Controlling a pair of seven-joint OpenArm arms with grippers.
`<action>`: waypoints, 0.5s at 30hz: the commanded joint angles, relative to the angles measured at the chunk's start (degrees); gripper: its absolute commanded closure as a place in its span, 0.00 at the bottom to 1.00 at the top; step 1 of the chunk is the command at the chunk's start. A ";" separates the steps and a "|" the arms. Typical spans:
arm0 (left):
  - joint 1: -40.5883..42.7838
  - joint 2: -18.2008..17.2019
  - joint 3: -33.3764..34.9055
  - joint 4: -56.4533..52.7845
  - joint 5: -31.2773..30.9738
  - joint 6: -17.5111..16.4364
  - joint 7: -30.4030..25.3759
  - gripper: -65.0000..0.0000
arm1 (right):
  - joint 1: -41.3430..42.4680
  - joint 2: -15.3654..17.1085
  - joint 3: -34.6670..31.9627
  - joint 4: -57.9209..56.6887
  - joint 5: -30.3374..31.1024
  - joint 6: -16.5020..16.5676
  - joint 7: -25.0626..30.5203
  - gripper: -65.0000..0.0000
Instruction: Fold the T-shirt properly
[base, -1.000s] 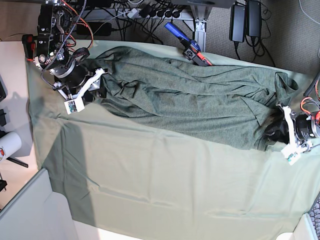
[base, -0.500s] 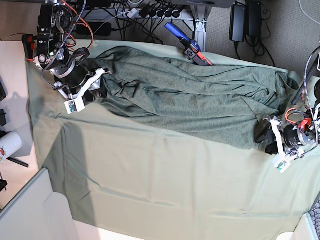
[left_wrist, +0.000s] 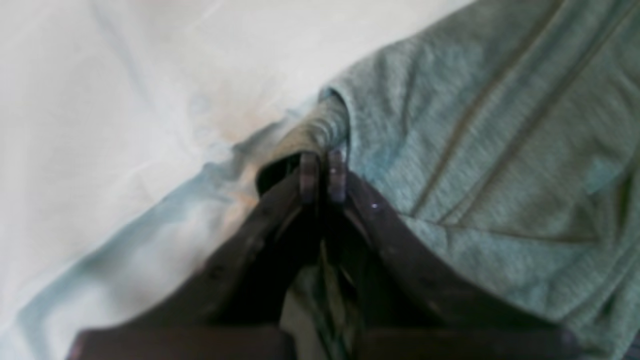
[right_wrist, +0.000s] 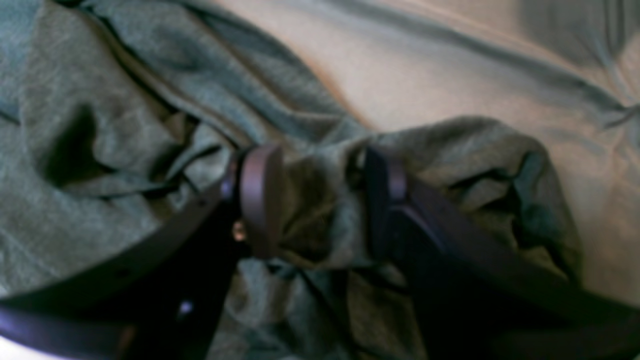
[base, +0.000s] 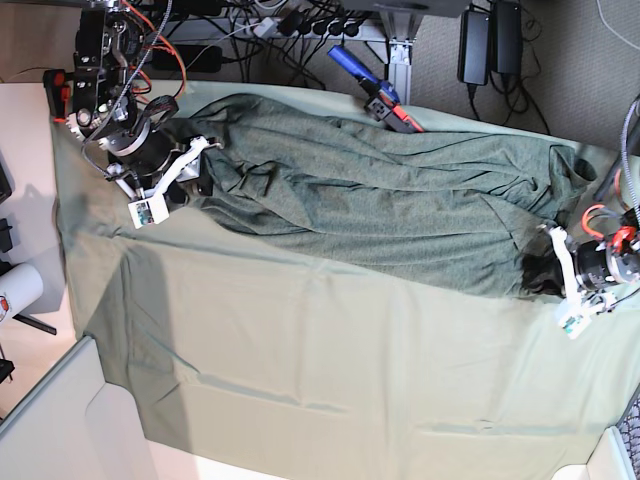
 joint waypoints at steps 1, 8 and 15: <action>-0.11 -1.49 -0.46 2.25 -0.83 -0.85 -1.01 1.00 | 0.48 0.94 0.59 0.76 0.48 0.46 1.20 0.59; 3.87 -3.06 -0.46 5.86 -0.81 -1.25 -0.61 1.00 | 0.46 0.94 0.59 0.76 0.50 0.46 1.31 0.59; 4.37 -3.06 -0.46 5.86 -0.66 -1.22 3.21 0.74 | 0.46 0.94 0.59 0.76 0.50 0.46 1.33 0.59</action>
